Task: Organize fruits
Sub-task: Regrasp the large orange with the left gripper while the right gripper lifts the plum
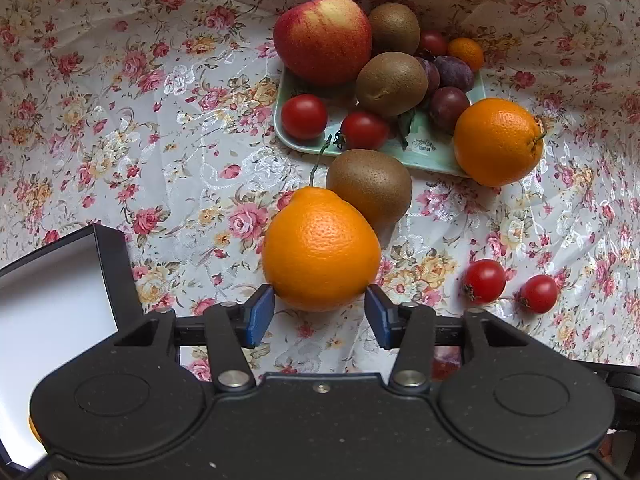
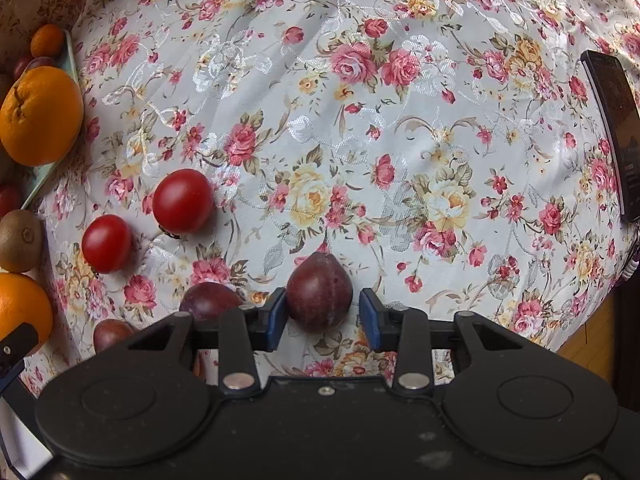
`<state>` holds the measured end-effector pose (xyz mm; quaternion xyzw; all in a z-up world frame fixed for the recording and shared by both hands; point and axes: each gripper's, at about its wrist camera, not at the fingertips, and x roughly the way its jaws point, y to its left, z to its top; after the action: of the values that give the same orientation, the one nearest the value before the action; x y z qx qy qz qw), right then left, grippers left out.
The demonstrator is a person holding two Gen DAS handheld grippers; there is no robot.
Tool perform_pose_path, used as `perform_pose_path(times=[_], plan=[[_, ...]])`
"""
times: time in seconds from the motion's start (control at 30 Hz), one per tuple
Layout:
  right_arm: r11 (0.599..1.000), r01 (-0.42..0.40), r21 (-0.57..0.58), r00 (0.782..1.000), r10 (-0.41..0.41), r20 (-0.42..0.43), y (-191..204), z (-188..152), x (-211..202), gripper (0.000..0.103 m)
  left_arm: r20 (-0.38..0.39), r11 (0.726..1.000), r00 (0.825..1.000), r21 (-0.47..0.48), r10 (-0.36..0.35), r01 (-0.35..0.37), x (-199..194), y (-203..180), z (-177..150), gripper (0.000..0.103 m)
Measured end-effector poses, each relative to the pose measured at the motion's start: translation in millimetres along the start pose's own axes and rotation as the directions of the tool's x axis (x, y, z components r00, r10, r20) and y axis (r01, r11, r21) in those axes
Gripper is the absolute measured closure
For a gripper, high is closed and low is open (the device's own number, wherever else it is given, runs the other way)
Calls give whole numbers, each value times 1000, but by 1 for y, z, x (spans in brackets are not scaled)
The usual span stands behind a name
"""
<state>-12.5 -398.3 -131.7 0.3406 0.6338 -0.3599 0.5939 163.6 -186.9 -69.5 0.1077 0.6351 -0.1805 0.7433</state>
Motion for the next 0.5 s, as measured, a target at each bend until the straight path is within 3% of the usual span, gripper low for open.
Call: perform_pose_path(times=[0.17,0.37,0.5], plan=[[1000,20,-23,999,-19,30,5,-9,-5,70,24,1000,999,7,23,-23,-7,-1,-4,48],[1000,-16,-12,999,17,48,7,-13,-21,70,146,999,989,-30,32,-28,-31,9,-4,47],[999,-46,-16,997,47,56,6,-10,-32,70,148,998,989,-54,28,-21,-26,12,2,47]])
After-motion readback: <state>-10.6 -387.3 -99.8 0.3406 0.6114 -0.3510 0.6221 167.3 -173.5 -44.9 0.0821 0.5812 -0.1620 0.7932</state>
